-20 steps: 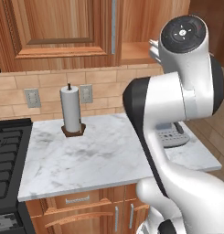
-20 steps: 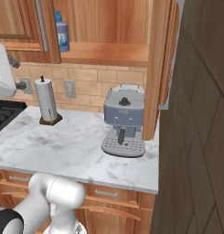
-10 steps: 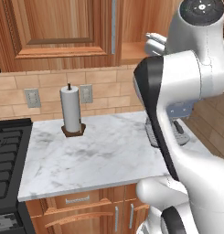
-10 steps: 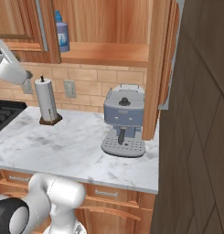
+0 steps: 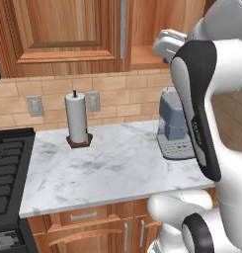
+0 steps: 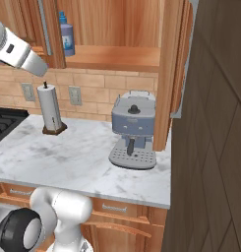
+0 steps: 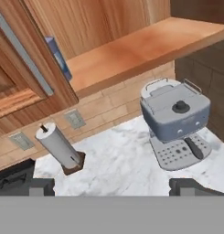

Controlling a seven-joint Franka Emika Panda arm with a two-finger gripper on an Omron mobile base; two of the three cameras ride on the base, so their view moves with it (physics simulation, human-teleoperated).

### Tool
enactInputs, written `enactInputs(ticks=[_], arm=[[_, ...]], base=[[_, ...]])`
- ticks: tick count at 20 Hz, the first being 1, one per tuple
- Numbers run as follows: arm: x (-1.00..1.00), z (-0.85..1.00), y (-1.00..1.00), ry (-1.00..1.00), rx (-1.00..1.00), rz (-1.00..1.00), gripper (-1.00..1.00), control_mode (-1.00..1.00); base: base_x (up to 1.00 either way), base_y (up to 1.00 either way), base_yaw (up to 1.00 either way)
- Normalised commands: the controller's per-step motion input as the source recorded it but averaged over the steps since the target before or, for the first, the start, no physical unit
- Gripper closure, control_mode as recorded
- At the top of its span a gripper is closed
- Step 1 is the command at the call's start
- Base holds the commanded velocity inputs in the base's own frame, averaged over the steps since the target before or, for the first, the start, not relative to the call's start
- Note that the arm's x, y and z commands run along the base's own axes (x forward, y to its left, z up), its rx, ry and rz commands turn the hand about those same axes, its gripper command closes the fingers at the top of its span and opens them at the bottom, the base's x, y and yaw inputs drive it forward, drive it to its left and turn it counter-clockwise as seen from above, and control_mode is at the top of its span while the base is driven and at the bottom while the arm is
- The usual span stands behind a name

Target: Open the cabinet. Pick the soap dispenser and place it next to the sink. Then close the cabinet.

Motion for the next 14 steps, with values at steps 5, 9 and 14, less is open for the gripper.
enactInputs(ticks=[5,9,14], arm=[[0.40,0.07,0.20,0.02,-0.07,0.28,-1.00,-1.00],[0.40,0.05,0.24,0.00,-0.10,0.24,-1.00,-1.00],[0.46,0.03,0.27,0.00,-0.10,0.13,-1.00,-1.00]], base=[[0.00,0.00,0.00],[0.00,0.00,0.00],[0.00,0.00,0.00]])
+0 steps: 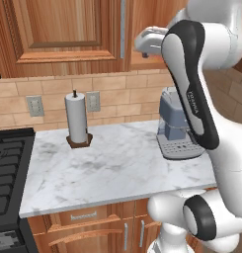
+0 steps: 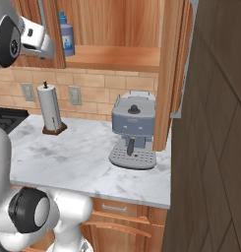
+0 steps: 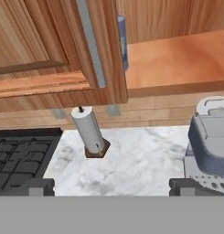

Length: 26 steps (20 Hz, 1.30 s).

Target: Open the cabinet. Pick the soap dispenser and place it next to the sink. Then close the cabinet.

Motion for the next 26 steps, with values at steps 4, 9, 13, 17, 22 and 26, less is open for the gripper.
enactInputs(ticks=[4,9,13,17,22,26], arm=[[0.47,0.00,0.20,0.00,-0.12,0.04,-1.00,-1.00],[0.44,0.03,0.15,0.00,-0.09,0.00,-1.00,-1.00],[0.47,0.05,0.14,0.00,-0.05,0.00,-1.00,-1.00],[0.47,0.03,0.21,0.00,-0.02,0.00,-1.00,-1.00],[0.37,0.00,0.06,-0.09,-0.02,0.00,-1.00,-1.00],[0.31,-0.02,0.03,-0.19,0.00,0.00,-1.00,-1.00]], base=[[0.00,0.00,0.00],[0.00,0.00,0.00],[0.00,0.00,0.00],[0.00,0.00,0.00],[0.00,0.00,0.00],[0.00,0.00,0.00]])
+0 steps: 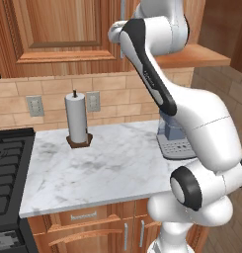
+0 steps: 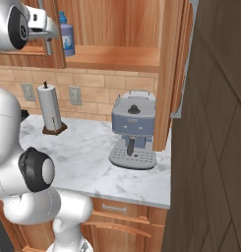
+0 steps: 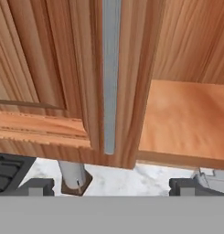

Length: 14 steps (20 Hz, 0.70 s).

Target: Open the cabinet. Pick the soap dispenser and place it next to the sink. Then close the cabinet.

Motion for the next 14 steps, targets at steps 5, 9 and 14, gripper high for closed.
enactInputs(ticks=[5,9,14], arm=[[0.36,-0.02,0.00,-0.20,0.00,0.00,-1.00,-1.00],[0.34,-0.10,0.00,-0.14,0.00,0.00,-1.00,-1.00],[0.36,-0.05,0.02,-0.06,0.01,0.00,-1.00,-1.00]], base=[[0.00,0.00,0.00],[0.00,0.00,0.00],[0.00,0.00,0.00]])
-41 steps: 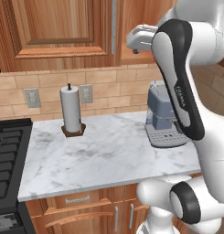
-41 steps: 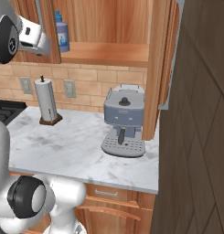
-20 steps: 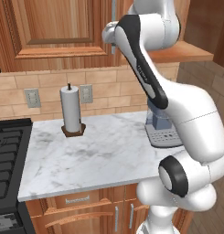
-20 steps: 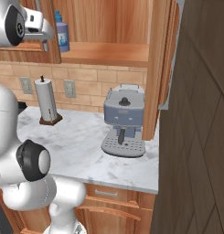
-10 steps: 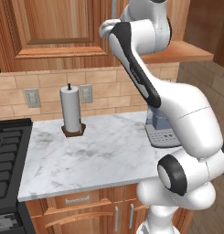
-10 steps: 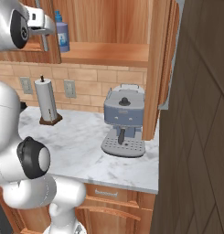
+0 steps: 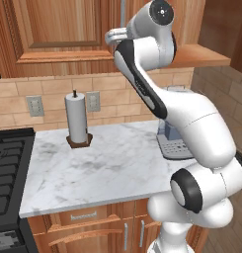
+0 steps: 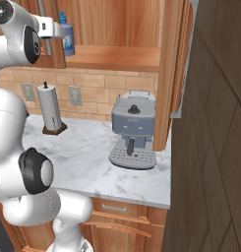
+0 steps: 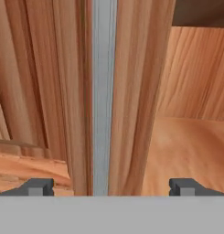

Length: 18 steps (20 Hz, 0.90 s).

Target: Open the cabinet. Pick the soap dispenser and place it next to the sink. Then close the cabinet.

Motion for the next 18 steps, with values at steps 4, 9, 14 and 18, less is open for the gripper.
enactInputs(ticks=[4,9,14,18], arm=[[0.29,0.00,0.13,0.00,0.06,-0.02,-1.00,-1.00],[0.24,0.00,0.16,0.00,0.08,-0.05,-1.00,-1.00],[0.27,0.00,0.14,0.00,0.08,-0.05,-1.00,-1.00],[0.35,-0.03,0.11,-0.01,0.04,-0.03,-1.00,-1.00]], base=[[0.00,0.00,0.00],[0.00,0.00,0.00],[0.00,0.00,0.00],[0.00,0.00,0.00]])
